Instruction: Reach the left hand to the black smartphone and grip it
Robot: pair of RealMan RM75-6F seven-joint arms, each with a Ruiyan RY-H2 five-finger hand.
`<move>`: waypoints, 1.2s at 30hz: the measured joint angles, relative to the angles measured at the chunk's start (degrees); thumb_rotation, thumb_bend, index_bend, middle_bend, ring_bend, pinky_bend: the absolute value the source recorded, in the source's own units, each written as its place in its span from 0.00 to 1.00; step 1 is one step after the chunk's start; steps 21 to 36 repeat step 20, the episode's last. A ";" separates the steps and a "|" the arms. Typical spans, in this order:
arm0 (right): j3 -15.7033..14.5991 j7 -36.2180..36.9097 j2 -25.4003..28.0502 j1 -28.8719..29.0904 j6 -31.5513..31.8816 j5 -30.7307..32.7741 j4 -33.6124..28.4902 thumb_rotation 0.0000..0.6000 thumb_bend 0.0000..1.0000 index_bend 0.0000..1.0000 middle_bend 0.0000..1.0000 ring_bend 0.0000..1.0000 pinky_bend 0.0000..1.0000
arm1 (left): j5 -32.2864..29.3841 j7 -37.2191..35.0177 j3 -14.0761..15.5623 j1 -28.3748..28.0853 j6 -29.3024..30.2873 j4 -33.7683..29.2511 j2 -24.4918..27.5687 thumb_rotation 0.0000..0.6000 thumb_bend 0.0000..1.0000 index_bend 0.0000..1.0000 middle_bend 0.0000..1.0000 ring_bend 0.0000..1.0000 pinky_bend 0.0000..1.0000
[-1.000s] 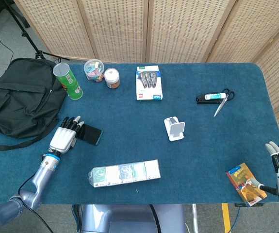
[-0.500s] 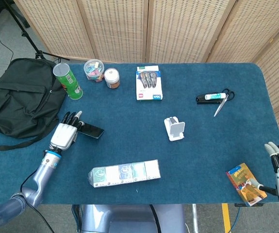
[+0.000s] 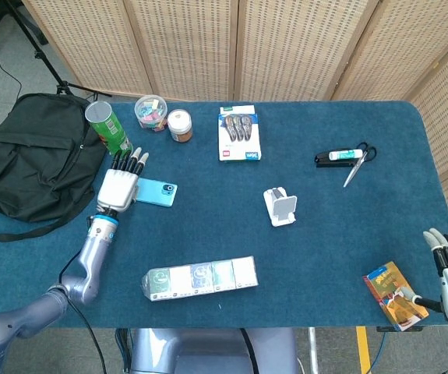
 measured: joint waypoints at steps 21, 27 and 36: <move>-0.36 -0.27 0.38 0.10 0.96 -1.90 -0.70 1.00 0.00 0.04 0.00 0.00 0.00 | 6.69 -9.48 10.60 17.60 14.26 -32.15 27.74 1.00 0.00 0.00 0.00 0.00 0.00; -0.36 -0.27 0.38 0.10 0.96 -1.90 -0.70 1.00 0.00 0.04 0.00 0.00 0.00 | 6.69 -9.48 10.60 17.60 14.26 -32.15 27.74 1.00 0.00 0.00 0.00 0.00 0.00; -0.36 -0.27 0.38 0.10 0.96 -1.90 -0.70 1.00 0.00 0.04 0.00 0.00 0.00 | 6.69 -9.48 10.60 17.60 14.26 -32.15 27.74 1.00 0.00 0.00 0.00 0.00 0.00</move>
